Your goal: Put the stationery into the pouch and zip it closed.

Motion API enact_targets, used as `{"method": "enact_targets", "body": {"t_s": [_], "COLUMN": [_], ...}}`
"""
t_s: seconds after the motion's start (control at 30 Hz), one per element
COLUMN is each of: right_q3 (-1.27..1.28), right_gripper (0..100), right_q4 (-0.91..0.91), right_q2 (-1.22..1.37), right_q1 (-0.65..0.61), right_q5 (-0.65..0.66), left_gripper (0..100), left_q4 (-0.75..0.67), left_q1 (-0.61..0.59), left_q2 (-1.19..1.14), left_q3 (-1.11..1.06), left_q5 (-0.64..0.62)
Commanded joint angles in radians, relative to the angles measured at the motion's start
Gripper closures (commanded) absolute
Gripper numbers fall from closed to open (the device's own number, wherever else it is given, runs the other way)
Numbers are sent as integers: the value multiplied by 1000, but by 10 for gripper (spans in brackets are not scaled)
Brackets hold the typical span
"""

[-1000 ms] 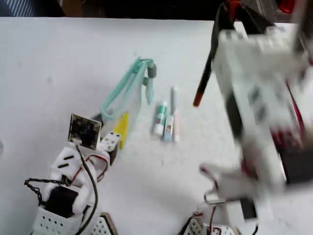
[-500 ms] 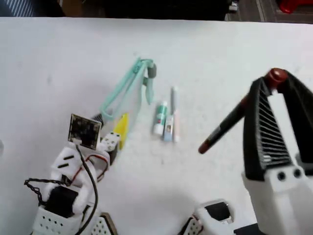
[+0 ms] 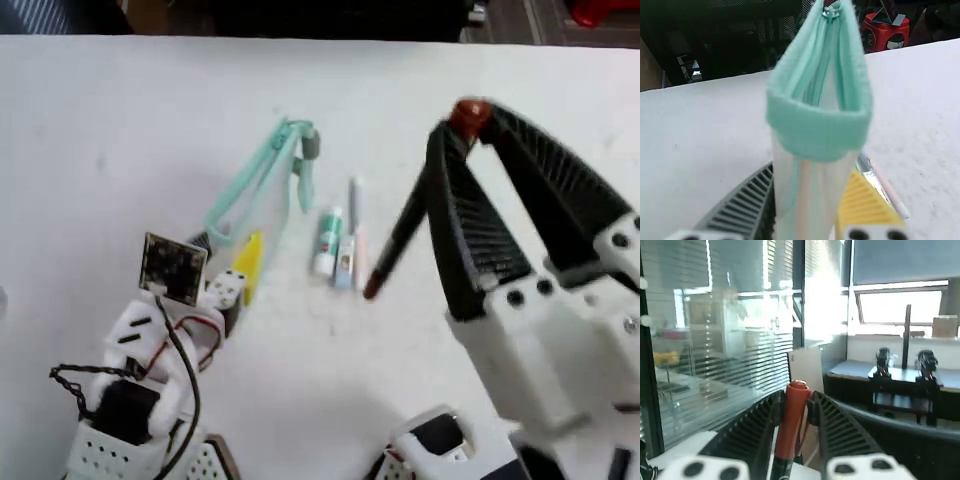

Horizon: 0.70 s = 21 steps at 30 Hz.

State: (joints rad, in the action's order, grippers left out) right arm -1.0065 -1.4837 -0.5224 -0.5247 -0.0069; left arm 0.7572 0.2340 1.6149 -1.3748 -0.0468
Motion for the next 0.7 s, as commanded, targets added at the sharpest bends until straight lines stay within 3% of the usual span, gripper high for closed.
{"method": "enact_targets", "body": {"t_s": [0.0,0.3,0.5,0.67], "right_q3": [83,367,462,552], "right_gripper": [981,981,981,981], "right_q4": [133,320,352,524], "right_q2": [10,10,10,12], "right_q1": [-59,-222,-232,-228], "right_q5": [-11,-11,-11,-5], "left_gripper": [842,820,801,801], "left_q4": [15,15,15,15], "left_q1": [-5,-4,-7,-7], "left_q2": [5,5,5,5], "left_q3": [-6,-6,-6,-6], "left_q5": [-8,-11,-11,-12]}}
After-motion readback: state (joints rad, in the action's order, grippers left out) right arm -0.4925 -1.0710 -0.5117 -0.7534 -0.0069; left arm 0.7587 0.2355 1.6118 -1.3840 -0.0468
